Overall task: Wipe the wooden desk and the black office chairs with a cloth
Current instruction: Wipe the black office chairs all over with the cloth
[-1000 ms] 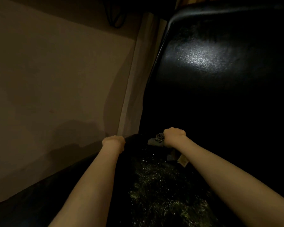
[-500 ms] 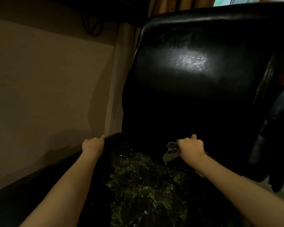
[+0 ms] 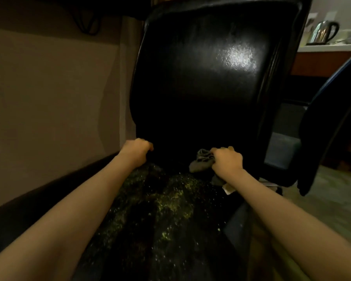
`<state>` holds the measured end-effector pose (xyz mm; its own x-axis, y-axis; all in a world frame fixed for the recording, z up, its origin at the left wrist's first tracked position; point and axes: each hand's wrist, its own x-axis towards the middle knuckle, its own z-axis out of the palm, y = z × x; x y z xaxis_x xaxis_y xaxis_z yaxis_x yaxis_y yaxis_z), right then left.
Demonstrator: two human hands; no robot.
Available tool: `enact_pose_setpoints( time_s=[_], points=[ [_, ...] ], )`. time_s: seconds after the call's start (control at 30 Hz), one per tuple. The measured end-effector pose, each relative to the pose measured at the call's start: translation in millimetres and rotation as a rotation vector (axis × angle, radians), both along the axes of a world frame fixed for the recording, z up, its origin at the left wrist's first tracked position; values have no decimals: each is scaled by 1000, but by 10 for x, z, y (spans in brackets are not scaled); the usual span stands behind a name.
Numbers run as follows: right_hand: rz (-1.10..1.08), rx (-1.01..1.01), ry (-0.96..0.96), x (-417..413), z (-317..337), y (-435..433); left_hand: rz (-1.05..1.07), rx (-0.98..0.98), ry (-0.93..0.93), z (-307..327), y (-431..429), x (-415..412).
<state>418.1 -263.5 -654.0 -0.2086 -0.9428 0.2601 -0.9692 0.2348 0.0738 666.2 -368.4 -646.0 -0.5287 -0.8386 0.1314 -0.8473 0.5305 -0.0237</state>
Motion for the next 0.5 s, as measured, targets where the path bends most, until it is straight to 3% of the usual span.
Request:
enact_pose_setpoints(
  time_s=[0.17, 0.5],
  points=[
    [44, 57, 90, -138, -278, 83, -30, -13, -35, -23, 331, 41],
    [58, 102, -155, -311, -458, 363, -57, 139, 204, -126, 1180, 68]
  ],
)
